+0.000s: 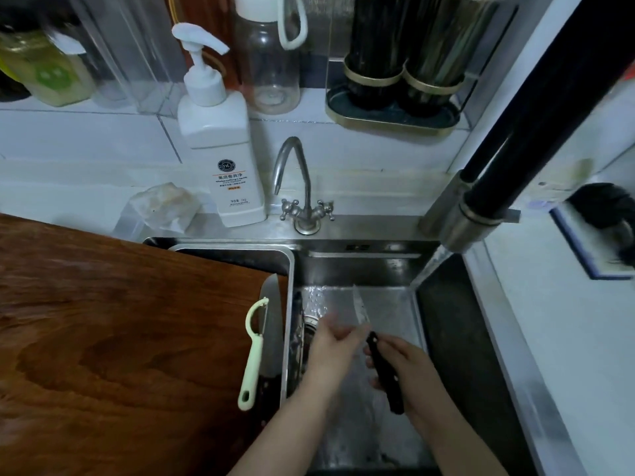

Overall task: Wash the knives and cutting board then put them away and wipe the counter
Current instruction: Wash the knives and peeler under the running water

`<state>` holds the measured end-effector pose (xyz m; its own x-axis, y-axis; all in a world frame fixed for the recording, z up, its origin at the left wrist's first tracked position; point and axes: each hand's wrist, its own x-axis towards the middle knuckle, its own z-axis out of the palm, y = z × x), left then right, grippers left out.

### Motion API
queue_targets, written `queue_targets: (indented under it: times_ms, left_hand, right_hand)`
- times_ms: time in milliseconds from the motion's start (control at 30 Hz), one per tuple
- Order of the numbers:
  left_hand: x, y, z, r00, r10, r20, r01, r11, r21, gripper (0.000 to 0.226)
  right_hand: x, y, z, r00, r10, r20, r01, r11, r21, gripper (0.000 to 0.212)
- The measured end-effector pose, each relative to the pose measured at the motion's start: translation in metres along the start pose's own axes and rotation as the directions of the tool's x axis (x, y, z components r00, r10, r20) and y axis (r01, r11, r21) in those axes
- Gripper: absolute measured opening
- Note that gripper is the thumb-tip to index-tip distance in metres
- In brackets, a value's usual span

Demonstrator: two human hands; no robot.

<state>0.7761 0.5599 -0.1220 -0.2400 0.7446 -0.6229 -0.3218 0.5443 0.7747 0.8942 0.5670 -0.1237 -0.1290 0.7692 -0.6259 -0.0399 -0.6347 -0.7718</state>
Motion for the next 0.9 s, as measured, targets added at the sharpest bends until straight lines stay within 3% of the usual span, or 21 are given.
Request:
queue_targets:
  times_ms: [67, 167, 367, 567, 733, 900]
  left_hand:
    - [0.003, 0.003, 0.012, 0.982, -0.147, 0.115, 0.166, 0.970, -0.180, 0.043]
    - [0.003, 0.006, 0.022, 0.981, -0.127, 0.146, 0.151, 0.974, -0.166, 0.009]
    - [0.002, 0.013, 0.035, 0.978, -0.113, 0.175, 0.128, 0.989, -0.079, 0.010]
    - [0.012, 0.011, 0.044, 0.984, -0.131, 0.119, 0.133, 0.991, -0.003, 0.020]
    - [0.014, 0.018, 0.043, 0.988, -0.144, 0.061, 0.146, 0.989, -0.032, 0.030]
    - [0.021, 0.027, 0.032, 0.998, -0.054, 0.018, 0.056, 0.980, -0.189, 0.015]
  right_hand:
    - [-0.008, -0.001, -0.002, 0.999, -0.041, -0.010, 0.040, 0.998, -0.042, 0.022]
    - [-0.014, -0.003, -0.003, 0.994, -0.099, -0.045, 0.094, 0.989, -0.119, 0.027]
    - [-0.021, -0.005, -0.013, 0.977, -0.175, -0.120, 0.142, 0.959, -0.245, 0.026]
    - [-0.025, 0.003, -0.023, 0.970, -0.196, -0.142, 0.142, 0.936, -0.322, 0.024]
    - [-0.027, 0.004, -0.022, 0.974, -0.189, -0.126, 0.148, 0.948, -0.282, 0.020]
    - [-0.025, 0.002, -0.021, 0.985, -0.143, -0.093, 0.130, 0.982, -0.133, 0.018]
